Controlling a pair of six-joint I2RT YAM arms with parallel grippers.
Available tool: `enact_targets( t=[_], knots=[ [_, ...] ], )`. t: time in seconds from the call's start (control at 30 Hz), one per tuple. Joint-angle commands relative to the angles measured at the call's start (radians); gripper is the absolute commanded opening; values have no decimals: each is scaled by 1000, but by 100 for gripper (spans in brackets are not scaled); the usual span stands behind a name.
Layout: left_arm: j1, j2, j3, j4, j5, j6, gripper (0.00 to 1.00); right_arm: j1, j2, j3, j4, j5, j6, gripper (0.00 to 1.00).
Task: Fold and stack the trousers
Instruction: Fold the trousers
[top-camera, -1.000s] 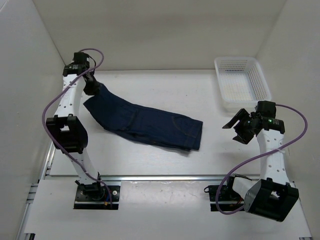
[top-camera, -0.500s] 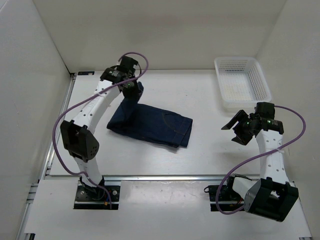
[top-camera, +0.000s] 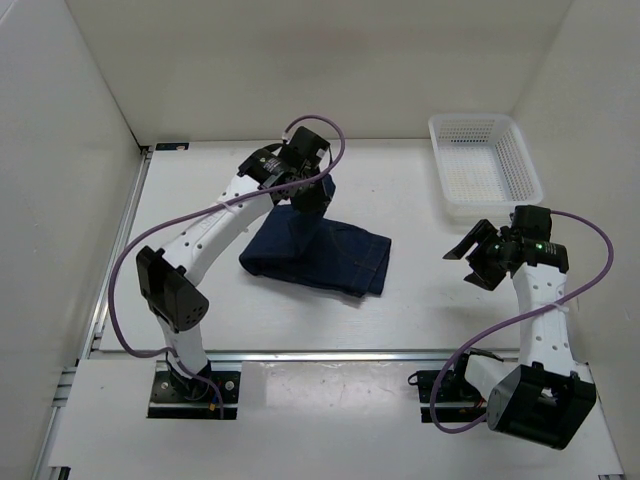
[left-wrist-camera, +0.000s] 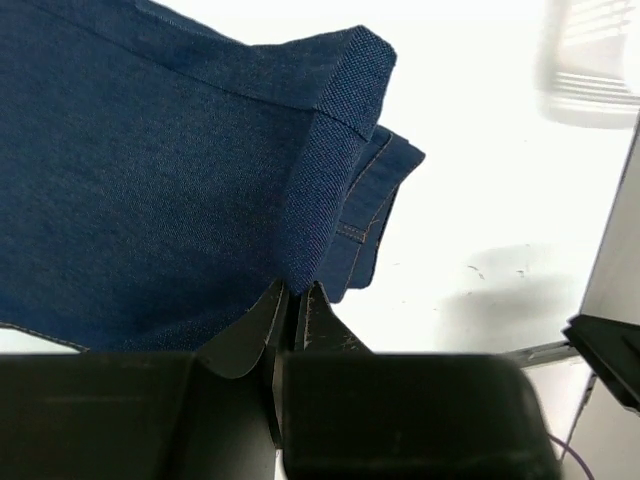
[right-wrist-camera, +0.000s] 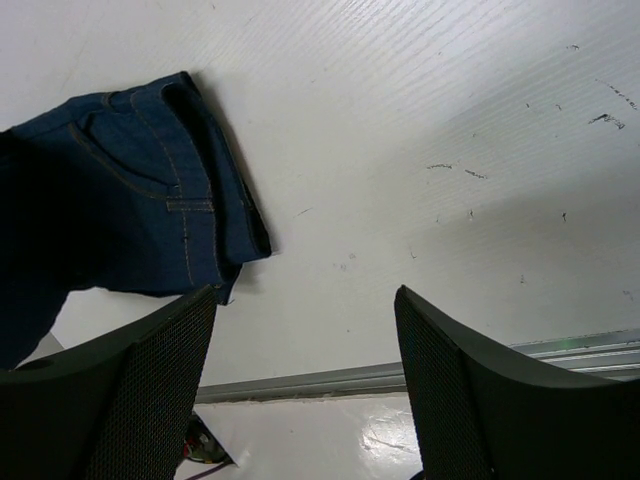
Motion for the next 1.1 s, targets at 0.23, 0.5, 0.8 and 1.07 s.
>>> enact_targets(
  t=[0.23,0.5,0.8,1.07],
  knots=[
    [-79,93,213,25,0,-58,10,4,-34,-11,2,-13,-21,77],
    [-173,385,447,70,270,63,36,4,-63,-20,-16,10,-3,77],
    [-41,163,352,74,318,167,65,14,-51,-60,25,-48,-23,72],
    [100,-12,14,26,137,223,60,395,222,62,154,2,-11,67]
  ],
)
